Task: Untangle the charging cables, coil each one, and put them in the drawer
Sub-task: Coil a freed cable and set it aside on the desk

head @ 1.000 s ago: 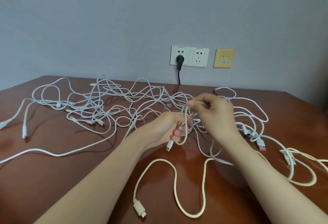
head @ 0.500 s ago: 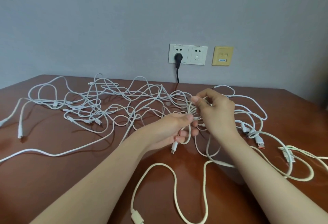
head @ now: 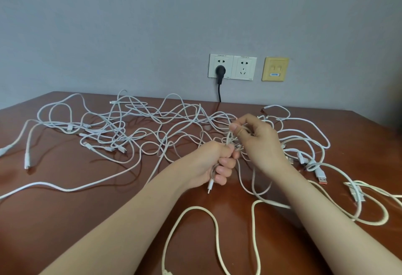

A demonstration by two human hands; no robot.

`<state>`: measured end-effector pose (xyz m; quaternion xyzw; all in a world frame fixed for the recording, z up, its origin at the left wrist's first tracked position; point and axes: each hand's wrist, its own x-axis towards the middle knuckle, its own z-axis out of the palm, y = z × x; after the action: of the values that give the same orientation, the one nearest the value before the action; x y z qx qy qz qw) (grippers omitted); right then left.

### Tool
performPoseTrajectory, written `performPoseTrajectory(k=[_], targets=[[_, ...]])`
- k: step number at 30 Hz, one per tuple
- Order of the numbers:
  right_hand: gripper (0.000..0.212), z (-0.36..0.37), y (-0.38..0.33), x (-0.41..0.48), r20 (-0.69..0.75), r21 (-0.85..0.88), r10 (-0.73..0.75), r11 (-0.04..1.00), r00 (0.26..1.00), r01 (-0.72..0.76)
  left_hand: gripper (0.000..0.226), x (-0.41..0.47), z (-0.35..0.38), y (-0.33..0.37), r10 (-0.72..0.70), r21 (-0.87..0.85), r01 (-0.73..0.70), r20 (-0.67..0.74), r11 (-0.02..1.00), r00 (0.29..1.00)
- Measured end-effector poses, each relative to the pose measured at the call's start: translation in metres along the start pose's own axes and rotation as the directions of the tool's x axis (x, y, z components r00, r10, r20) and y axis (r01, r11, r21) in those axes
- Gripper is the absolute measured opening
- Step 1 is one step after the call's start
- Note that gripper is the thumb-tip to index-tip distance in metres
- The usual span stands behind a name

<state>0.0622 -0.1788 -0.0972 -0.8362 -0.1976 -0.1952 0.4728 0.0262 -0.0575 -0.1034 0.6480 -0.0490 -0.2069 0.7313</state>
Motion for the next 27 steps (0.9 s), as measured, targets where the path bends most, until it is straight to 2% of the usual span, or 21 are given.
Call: performPoseTrajectory(k=[3,5,7,9,11,14,16,18,23,27], targets=[[0.025,0.0,0.001,0.003,0.009,0.188,0.105,0.977,0.994,-0.105,0.038,0.004,0.003,0.001,0.083,-0.038,-0.087,-0.099,0.995,0.992],[0.025,0.001,0.001,0.005,0.069,0.299,0.168,0.937,0.983,-0.181,0.038,0.005,0.001,0.003,0.151,-0.051,-0.163,-0.197,0.985,0.969],[0.023,0.005,0.003,0.004,0.143,0.315,0.206,0.918,0.968,-0.242,0.038,0.007,-0.004,0.006,0.207,-0.042,-0.23,-0.301,0.972,0.931],[0.024,0.01,0.005,0.002,0.171,0.28,0.205,0.928,0.964,-0.247,0.038,0.009,-0.007,0.005,0.271,0.054,-0.273,-0.402,0.96,0.875],[0.025,0.011,0.005,0.0,0.139,0.24,0.161,0.952,0.977,-0.191,0.037,0.012,-0.007,0.003,0.339,0.177,-0.289,-0.475,0.941,0.812],[0.022,0.009,-0.001,-0.003,0.09,-0.005,-0.016,1.0,0.996,0.017,0.033,0.015,-0.007,-0.001,0.38,0.191,-0.33,-0.532,0.924,0.757],[0.018,0.009,-0.004,-0.007,0.144,-0.177,-0.128,0.972,0.981,0.152,0.031,0.015,-0.009,-0.003,0.416,0.217,-0.356,-0.541,0.909,0.731],[0.019,0.012,-0.005,-0.01,0.198,-0.232,-0.175,0.948,0.965,0.219,0.03,0.016,-0.012,-0.005,0.461,0.289,-0.36,-0.542,0.887,0.702],[0.018,0.013,-0.003,-0.01,0.222,-0.298,-0.201,0.918,0.954,0.263,0.022,0.019,-0.008,-0.008,0.437,0.188,-0.403,-0.539,0.896,0.72],[0.018,0.014,-0.002,-0.012,0.248,-0.281,-0.17,0.929,0.954,0.239,0.02,0.018,-0.007,-0.011,0.417,0.116,-0.415,-0.481,0.902,0.771]])
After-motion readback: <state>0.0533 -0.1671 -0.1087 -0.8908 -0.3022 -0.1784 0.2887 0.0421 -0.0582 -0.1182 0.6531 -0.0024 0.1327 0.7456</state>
